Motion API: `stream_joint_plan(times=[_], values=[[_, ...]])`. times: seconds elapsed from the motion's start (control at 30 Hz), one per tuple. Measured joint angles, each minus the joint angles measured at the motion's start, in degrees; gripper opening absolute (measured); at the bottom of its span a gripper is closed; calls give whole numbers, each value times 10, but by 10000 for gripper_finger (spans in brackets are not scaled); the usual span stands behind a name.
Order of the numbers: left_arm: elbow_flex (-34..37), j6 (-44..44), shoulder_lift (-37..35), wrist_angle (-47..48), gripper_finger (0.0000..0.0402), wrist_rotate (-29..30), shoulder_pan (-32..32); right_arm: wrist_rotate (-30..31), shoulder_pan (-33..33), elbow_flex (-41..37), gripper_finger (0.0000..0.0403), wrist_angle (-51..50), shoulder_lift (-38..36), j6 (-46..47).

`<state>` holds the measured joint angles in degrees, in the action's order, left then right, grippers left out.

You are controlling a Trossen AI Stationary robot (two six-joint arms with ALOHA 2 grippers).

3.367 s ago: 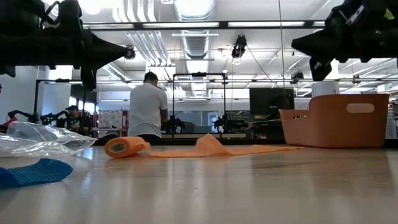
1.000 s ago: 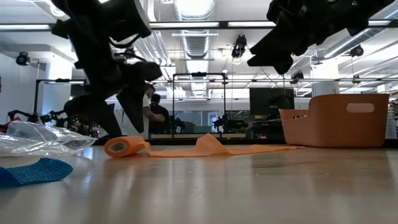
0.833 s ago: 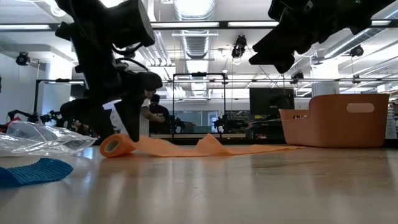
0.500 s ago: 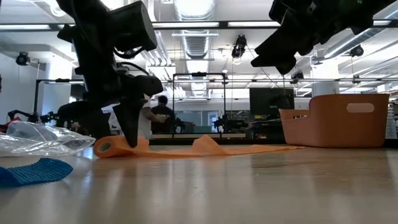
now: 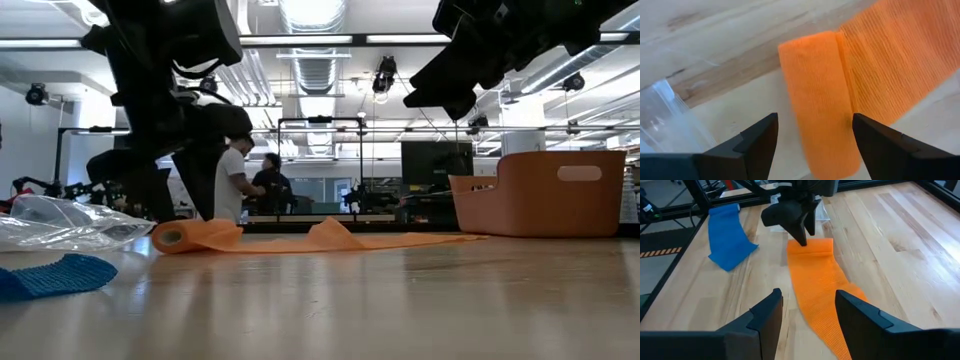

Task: Roll bandage
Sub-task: Roll the orange bandage

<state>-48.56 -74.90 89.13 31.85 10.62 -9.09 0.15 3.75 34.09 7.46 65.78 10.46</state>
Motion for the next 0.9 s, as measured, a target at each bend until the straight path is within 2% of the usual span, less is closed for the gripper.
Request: stream_joint_plan(times=[0.27, 0.67, 0.9], values=[[1, -9, 0, -20, 261, -1, -11, 0, 0, 0, 176, 0, 0, 0], [4, -23, 39, -43, 234, 14, -15, 0, 0, 0, 176, 0, 0, 0], [4, -17, 44, -46, 231, 18, -15, 0, 0, 0, 170, 0, 0, 0]])
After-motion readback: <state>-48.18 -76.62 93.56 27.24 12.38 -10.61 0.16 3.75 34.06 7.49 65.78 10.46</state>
